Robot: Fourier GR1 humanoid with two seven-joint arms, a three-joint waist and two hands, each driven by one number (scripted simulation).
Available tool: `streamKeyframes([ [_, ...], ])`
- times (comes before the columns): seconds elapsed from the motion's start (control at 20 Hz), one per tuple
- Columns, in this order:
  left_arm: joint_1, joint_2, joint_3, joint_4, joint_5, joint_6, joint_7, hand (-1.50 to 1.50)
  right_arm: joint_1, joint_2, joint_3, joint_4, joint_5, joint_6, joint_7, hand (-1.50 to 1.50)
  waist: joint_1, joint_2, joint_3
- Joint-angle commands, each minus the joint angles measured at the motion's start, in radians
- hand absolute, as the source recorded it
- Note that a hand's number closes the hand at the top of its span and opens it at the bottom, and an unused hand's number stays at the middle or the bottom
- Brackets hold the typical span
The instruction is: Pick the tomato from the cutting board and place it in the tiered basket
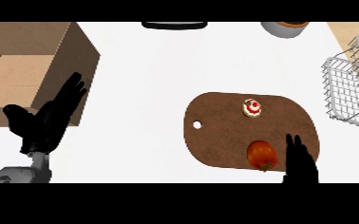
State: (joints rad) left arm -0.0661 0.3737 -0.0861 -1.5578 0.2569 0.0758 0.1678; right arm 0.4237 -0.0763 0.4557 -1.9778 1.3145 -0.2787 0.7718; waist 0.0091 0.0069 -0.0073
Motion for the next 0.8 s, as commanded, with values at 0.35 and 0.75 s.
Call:
streamKeyframes([
  [0.35, -0.062, -0.046, 0.054, 0.131, -0.033, -0.04, -0.041, 0.0, -0.286, 0.075, -0.006, 0.172, 0.073, 0.175, 0.278, -1.5, -0.012, -0.006, 0.007],
  [0.75, 0.017, -0.064, 0.067, 0.031, -0.036, -0.079, -0.016, 0.0, -0.332, 0.064, -0.084, 0.253, 0.119, 0.094, 0.257, -1.5, -0.009, -0.007, 0.007],
])
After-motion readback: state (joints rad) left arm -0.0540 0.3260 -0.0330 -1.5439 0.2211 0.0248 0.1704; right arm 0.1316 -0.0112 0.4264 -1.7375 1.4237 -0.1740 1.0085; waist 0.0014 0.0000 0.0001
